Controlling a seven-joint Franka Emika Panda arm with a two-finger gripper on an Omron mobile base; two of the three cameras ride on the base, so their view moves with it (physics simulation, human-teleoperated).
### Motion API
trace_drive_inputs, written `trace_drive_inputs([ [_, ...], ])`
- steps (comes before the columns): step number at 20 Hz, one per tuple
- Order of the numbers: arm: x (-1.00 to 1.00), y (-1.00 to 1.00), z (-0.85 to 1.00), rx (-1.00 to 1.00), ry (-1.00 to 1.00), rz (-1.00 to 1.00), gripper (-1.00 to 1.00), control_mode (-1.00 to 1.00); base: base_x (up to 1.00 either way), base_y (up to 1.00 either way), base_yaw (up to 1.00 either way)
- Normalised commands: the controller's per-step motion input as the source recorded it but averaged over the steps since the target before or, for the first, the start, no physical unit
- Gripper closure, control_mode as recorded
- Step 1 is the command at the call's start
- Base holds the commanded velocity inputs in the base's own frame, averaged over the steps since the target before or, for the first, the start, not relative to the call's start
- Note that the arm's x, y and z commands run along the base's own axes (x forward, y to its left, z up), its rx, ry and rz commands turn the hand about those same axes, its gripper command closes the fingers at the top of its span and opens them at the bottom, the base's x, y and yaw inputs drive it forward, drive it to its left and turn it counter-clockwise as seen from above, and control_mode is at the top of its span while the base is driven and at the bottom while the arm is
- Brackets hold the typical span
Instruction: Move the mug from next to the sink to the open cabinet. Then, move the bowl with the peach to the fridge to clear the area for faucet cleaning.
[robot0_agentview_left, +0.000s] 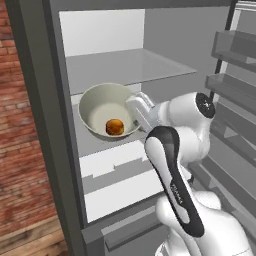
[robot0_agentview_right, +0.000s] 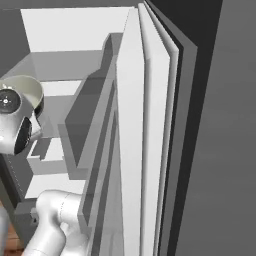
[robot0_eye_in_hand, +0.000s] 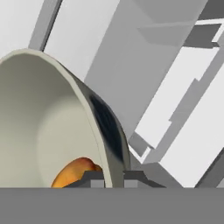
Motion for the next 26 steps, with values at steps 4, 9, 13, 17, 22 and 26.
trace_drive_inputs([
  [4, 0.48, 0.26, 0.59, 0.03, -0.02, -0.48, 1.00, -1.00, 0.00, 0.00, 0.00],
  [9, 0.84, -0.13, 0.74, 0.14, 0.06, -0.28, 1.00, -1.00, 0.00, 0.00, 0.00],
  [13, 0.68, -0.38, 1.00, 0.21, 0.01, -0.08, 1.00, -1.00, 0.00, 0.00, 0.00],
  [17, -0.04, -0.46, 0.80, 0.29, 0.00, 0.00, 1.00, -1.00, 0.00, 0.00, 0.00],
  [22, -0.31, -0.15, 0.12, 0.07, -0.14, 0.00, 1.00, -1.00, 0.00, 0.00, 0.00],
  [26, -0.42, 0.00, -0.03, 0.01, -0.20, 0.00, 1.00, -1.00, 0.00, 0.00, 0.00],
])
